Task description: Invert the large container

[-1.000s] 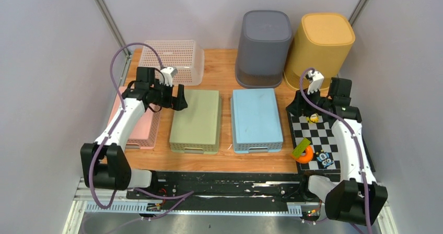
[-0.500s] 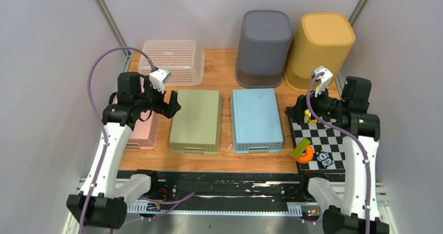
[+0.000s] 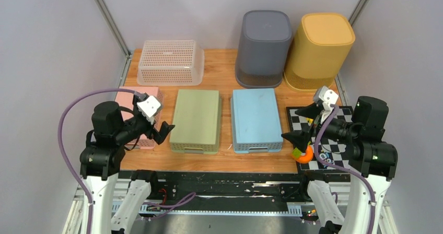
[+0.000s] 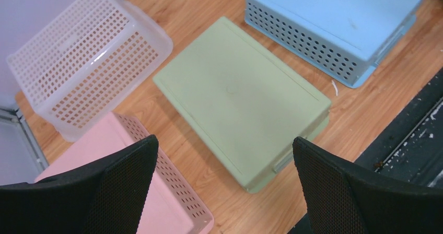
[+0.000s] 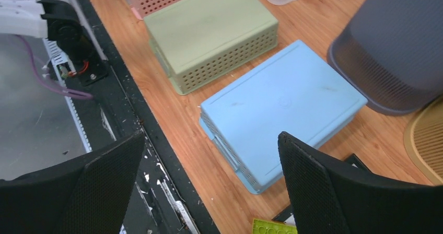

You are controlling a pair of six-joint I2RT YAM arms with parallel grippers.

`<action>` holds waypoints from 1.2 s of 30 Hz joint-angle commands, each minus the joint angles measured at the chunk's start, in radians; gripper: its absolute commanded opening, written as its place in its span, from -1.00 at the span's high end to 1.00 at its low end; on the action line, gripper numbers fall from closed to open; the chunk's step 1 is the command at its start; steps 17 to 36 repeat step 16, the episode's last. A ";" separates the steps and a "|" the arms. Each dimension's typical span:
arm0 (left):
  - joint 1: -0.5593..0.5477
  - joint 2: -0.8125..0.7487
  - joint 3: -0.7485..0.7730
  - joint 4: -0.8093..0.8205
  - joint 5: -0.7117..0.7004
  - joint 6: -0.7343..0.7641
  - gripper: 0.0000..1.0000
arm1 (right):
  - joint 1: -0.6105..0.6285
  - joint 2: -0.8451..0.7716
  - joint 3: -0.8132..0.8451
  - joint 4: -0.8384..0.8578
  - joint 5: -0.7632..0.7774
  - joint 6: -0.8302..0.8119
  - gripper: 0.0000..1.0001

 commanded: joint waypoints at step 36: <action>0.004 -0.158 0.010 -0.178 0.066 0.058 -1.00 | 0.001 -0.117 0.023 -0.508 -0.214 -0.508 -1.00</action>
